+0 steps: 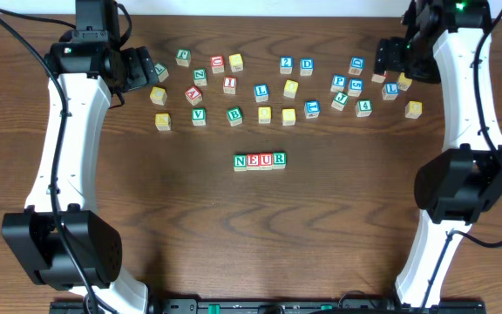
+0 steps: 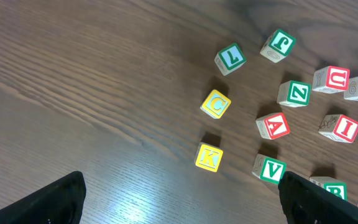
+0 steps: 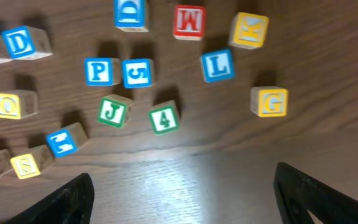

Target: Spell out NEURIPS

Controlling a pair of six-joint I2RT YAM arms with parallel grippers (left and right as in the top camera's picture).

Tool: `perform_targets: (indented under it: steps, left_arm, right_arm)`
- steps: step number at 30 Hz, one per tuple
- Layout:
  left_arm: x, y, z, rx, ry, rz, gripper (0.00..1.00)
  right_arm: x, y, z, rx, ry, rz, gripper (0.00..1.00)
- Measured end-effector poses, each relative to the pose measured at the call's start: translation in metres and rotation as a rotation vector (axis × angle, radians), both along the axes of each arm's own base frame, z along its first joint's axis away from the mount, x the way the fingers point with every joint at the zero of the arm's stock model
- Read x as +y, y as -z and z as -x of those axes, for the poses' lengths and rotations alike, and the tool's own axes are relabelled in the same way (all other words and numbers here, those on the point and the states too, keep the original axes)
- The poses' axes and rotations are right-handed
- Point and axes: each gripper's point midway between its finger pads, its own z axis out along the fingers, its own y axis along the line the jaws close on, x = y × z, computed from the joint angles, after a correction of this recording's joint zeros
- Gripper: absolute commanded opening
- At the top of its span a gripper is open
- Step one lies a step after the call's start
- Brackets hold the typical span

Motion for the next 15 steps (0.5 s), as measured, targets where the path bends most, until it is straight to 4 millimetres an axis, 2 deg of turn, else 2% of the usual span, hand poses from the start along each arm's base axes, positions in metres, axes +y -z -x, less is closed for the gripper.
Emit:
perform_targets:
  steps: [8,12,15]
  left_arm:
    - [0.0,0.0,0.0,0.0,0.0,0.0,0.98]
    - [-0.003,-0.003,-0.006,-0.028,0.013,0.012,1.0]
    - [-0.011,-0.007,-0.014,-0.061,0.06,0.035,0.94]
  right_arm:
    - [0.04,-0.002,-0.005,-0.027,-0.081,-0.018,0.9]
    - [0.054,-0.003,-0.007,-0.038,-0.112,-0.02,0.91]
    - [0.058,-0.003,-0.006,-0.036,-0.121,-0.022,0.91]
